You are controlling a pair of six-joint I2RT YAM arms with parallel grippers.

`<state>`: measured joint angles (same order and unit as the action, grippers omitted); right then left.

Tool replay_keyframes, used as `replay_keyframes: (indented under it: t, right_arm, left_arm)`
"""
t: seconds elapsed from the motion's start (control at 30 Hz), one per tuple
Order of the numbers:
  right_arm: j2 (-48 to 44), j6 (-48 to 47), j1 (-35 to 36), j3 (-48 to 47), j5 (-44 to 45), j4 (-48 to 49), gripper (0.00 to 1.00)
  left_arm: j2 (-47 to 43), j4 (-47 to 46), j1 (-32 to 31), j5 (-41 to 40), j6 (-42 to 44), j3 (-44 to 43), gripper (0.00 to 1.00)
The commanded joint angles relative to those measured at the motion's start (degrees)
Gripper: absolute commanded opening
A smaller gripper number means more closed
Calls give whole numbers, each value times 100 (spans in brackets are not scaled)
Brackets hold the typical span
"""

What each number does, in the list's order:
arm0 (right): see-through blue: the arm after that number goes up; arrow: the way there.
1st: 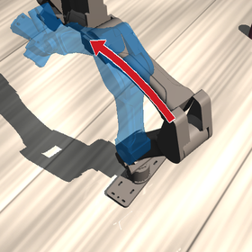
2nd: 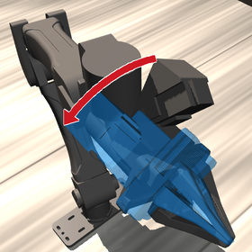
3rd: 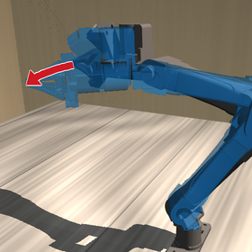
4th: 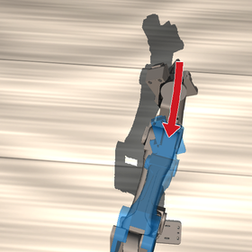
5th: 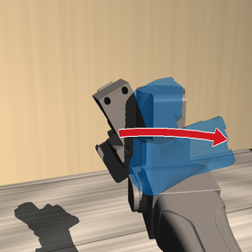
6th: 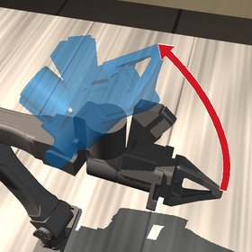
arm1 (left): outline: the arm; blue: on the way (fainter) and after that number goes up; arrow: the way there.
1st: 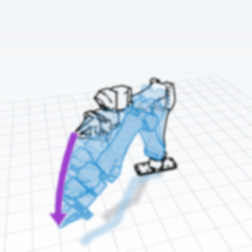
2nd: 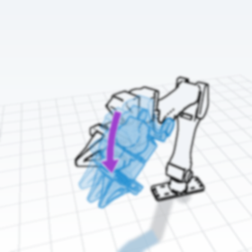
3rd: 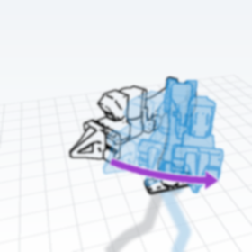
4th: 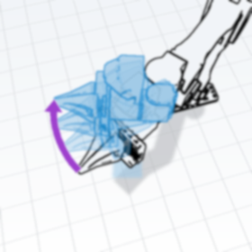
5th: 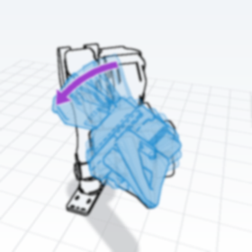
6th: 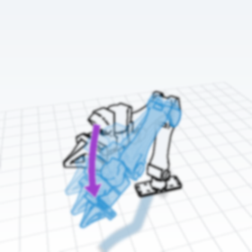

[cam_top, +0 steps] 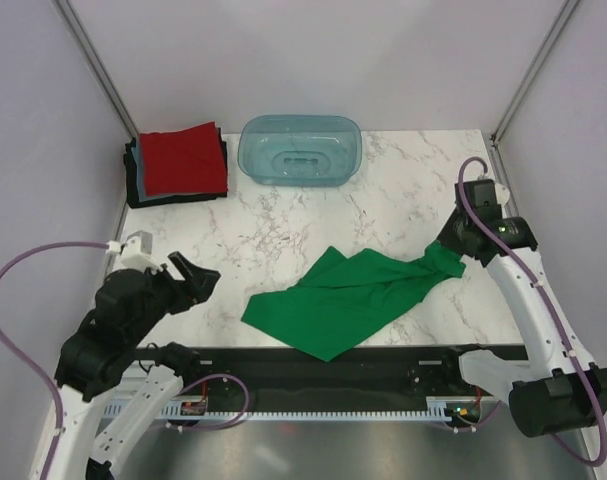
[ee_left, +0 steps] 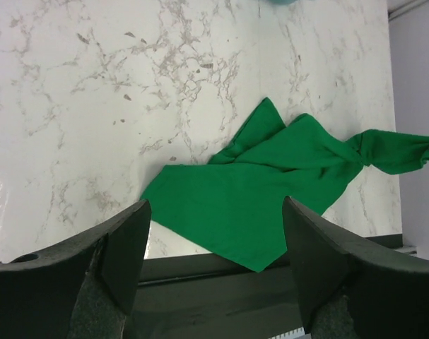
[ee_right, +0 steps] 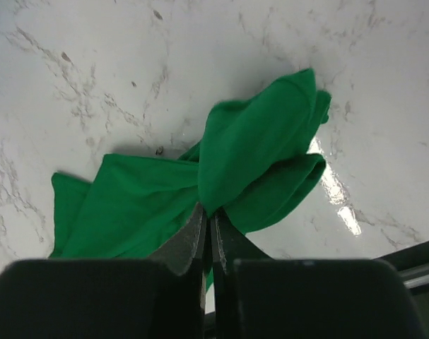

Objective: Fold and stack the t-shirts
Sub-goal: Flatten the tshirt out

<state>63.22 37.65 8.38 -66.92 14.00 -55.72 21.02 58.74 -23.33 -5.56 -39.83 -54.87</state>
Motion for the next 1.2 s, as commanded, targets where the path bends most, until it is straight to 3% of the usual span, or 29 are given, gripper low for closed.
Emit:
replay_keyframes:
  t: [0.0, 0.17, 0.27, 0.53, 0.67, 0.87, 1.17]
  right_arm:
    - [-319, 243, -12, 757, -651, 861, 8]
    - [-293, 190, -21, 1312, -881, 1221, 7]
    - [-223, 138, -12, 1426, -952, 1371, 7]
    - [-152, 23, -12, 1611, -1171, 1617, 6]
    - [-170, -82, -12, 1778, -1277, 1670, 6]
    - [-302, -302, -21, 1910, -1154, 1609, 6]
    - [-214, -390, -30, 1875, -1136, 1617, 6]
  left_arm:
    - [990, -930, 4, 432, 142, 501, 81]
    - [2343, -2742, -5, 995, 406, 978, 76]
    - [3722, -3412, -110, 1118, 608, 733, 77]
    - [7209, -3659, -1129, 671, 1127, -1401, 78]
    - [8353, -3581, -1375, 355, 1180, -2420, 75]
    - [9367, -3317, -1639, 223, 1136, -3187, 71]
    - [9746, -3071, -2035, -120, 1048, -3460, 66]
